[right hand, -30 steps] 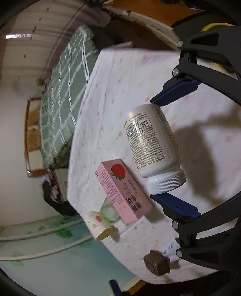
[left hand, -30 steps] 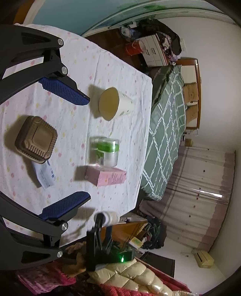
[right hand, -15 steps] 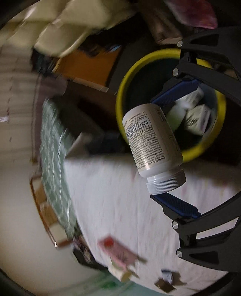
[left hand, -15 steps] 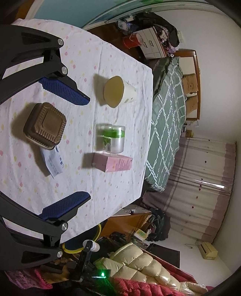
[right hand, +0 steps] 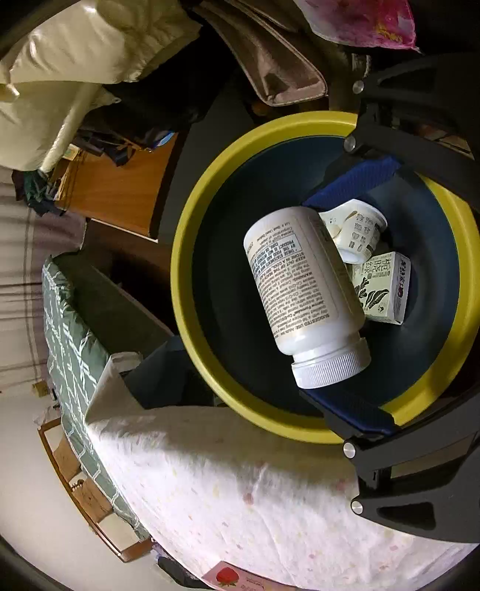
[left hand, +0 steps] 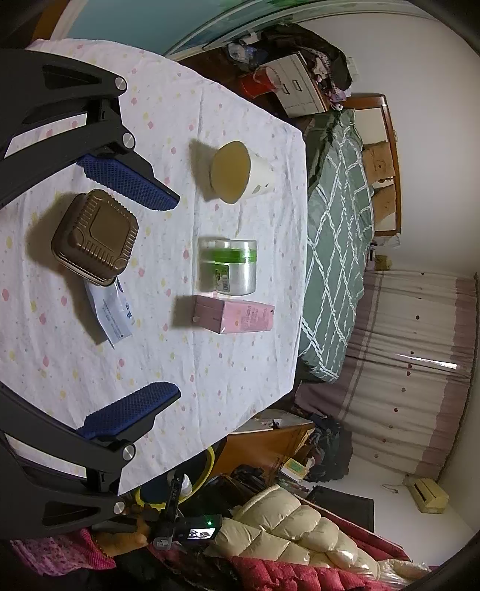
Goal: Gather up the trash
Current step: 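Carry the pill bottle with the right tool into the bin and release, then grasp the brown lidded food container with the left tool and lift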
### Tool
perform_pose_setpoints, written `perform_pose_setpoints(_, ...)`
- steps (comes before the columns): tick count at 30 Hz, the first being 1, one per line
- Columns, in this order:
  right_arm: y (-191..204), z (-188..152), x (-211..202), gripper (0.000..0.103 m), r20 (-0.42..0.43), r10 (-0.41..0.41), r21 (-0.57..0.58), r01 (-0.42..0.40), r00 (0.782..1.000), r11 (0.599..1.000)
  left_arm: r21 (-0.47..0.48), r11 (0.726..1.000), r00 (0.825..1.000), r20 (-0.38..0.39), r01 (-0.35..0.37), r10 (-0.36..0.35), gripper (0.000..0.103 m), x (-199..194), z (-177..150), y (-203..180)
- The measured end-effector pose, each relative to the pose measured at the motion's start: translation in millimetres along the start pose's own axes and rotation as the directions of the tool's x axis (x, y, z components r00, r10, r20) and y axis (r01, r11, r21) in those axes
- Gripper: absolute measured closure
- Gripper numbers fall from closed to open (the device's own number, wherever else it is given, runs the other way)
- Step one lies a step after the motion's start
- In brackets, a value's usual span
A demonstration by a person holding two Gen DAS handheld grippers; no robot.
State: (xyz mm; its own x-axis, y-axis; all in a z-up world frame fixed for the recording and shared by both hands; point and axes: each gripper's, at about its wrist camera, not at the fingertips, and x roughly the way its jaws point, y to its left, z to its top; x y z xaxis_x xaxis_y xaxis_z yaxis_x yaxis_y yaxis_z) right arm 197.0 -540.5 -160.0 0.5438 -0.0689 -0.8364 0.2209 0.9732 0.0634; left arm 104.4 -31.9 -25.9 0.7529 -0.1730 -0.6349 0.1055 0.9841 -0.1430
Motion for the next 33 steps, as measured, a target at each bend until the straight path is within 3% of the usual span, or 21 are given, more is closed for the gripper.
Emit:
perform_pose_setpoints(19,8.6,-2.5,-17.5,0.011,0.016,0.004,0.009,-0.004,1.000,1.000,-0.015,1.000,1.000,-0.010,-0.015,0.015,0.010,0.3,-6.5,15.7)
perform_pose_setpoints(29,30.2,-23.8,-48.8,0.011,0.057,0.068,-0.012,-0.067,0.996,0.998,0.051,0.997,0.992,-0.107,-0.066,0.071,0.010,14.8,-41.3,48.2)
perform_pose_setpoints(33,44.6,-22.6,-58.2,0.011,0.074,0.082,-0.043,-0.079,0.994,0.996,0.070,0.996,0.988,-0.142,-0.055,0.065,0.015,27.4,-51.8,56.3)
